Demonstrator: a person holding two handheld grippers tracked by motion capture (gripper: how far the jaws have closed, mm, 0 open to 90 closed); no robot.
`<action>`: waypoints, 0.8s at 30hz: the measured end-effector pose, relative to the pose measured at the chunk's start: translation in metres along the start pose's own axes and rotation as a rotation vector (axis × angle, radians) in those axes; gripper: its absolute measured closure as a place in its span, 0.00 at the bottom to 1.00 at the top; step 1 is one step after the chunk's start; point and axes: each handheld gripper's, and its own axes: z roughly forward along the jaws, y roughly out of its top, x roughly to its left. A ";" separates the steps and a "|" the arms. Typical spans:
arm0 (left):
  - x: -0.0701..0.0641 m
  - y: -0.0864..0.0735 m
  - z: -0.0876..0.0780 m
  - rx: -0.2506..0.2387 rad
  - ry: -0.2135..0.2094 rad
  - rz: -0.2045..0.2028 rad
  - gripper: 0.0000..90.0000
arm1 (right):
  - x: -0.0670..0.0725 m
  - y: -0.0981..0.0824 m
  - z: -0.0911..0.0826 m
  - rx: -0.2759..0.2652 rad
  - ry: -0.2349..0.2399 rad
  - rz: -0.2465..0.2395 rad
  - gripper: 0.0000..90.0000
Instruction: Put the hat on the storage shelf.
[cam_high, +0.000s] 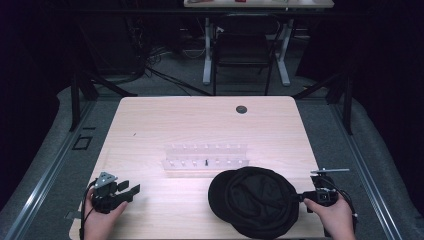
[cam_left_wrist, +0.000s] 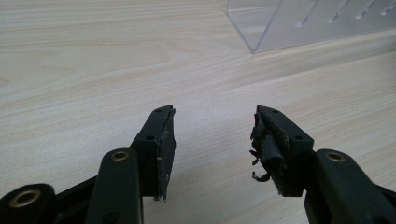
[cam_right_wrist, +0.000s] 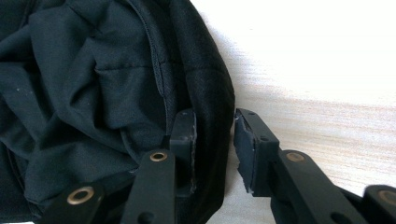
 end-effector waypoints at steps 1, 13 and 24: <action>0.000 0.000 0.000 -0.003 0.000 -0.003 0.54 | 0.001 0.002 0.003 -0.003 0.023 0.018 0.77; 0.000 -0.001 0.001 0.002 0.005 0.000 0.54 | -0.002 0.014 0.006 0.113 0.044 0.053 0.81; 0.000 -0.001 0.001 0.003 0.006 -0.002 0.54 | -0.001 0.021 0.005 0.175 0.074 0.059 0.92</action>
